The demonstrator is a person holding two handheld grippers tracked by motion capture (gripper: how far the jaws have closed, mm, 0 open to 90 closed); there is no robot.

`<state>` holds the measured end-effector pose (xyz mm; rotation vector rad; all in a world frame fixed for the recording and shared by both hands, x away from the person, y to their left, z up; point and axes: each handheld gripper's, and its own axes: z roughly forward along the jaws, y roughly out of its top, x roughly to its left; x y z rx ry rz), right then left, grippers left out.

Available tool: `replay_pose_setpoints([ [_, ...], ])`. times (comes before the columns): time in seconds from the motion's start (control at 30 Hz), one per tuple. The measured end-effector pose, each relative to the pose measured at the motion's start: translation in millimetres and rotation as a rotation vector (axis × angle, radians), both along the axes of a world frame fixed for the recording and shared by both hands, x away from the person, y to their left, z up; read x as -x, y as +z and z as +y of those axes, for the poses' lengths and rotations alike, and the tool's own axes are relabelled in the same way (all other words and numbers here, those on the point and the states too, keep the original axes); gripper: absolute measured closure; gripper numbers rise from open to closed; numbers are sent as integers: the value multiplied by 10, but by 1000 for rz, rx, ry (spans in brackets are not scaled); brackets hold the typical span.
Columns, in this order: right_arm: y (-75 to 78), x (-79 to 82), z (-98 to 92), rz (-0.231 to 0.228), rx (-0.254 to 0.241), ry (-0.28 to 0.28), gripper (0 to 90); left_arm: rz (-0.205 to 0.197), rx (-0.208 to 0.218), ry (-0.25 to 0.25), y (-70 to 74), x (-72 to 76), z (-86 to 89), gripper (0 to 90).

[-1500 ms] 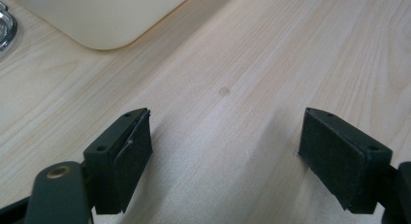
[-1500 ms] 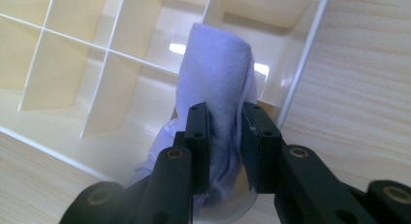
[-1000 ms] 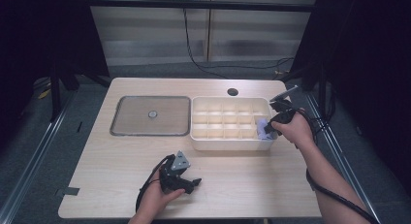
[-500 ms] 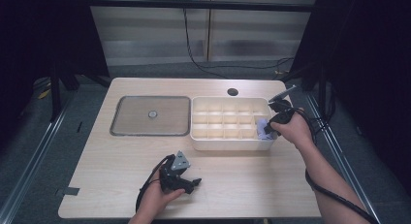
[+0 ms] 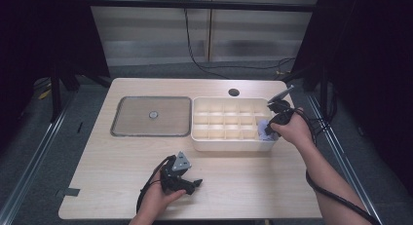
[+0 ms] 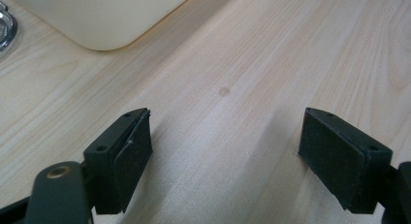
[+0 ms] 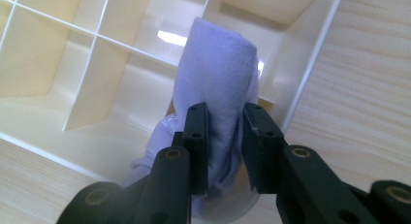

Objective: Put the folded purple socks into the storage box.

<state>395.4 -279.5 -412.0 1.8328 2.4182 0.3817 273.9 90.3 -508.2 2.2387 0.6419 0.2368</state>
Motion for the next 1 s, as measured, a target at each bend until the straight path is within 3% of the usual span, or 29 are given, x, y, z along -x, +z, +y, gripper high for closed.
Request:
replay_pose_setpoints([
  [0.5, -89, -2, 45, 14, 18, 5, 729, 0, 0, 0, 0, 0, 0, 188],
  [1.0, -10, 2, 44, 8, 19, 26, 681, 0, 0, -1, 1, 0, 0, 188],
])
